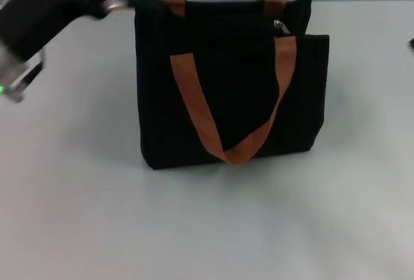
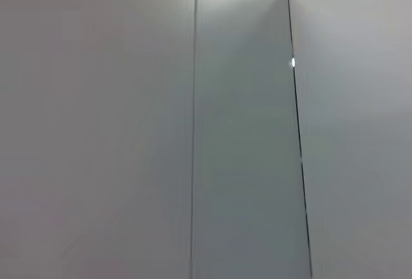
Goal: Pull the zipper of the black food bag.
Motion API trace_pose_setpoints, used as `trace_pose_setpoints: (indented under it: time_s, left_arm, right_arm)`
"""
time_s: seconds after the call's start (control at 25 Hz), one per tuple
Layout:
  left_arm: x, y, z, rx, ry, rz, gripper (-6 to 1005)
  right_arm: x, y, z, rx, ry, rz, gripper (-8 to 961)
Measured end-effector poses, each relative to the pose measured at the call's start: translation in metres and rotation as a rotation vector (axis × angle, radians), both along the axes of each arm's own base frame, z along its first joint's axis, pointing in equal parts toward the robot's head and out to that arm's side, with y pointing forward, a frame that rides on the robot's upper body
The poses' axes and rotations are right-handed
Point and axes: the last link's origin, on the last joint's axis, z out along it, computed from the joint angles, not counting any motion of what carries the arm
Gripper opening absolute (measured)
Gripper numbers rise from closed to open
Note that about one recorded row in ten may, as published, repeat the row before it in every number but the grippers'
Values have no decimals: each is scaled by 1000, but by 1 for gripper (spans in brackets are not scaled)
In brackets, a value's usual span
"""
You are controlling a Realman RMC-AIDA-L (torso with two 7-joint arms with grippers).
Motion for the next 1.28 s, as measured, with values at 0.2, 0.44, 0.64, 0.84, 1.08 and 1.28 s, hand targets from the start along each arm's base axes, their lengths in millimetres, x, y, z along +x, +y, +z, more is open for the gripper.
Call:
trace_pose_setpoints:
  time_s: [0.2,0.44,0.64,0.84,1.08,1.28]
  left_arm:
    - [-40,-40,19,31,-48,0,729]
    - [-115,-107,25,36,-5,139,818]
    - [-115,-127,13,-78,57,66,818]
    - [-102,-133,-6,-266,177,-77,818]
    - [-87,-129,-27,-414,259,-178,818]
    - [-81,-125,-31,-411,260,-199,818]
  right_arm:
    - [-5,-7,-14,-36,-151,104,757]
    - [-7,-5,-27,-83,-246,157,757]
    - [-14,0,-41,-200,-367,258,757]
    - [-18,3,-54,-306,-465,329,757]
    - [-15,6,-66,-407,-538,317,756]
    - [-14,5,-71,-422,-514,288,756]
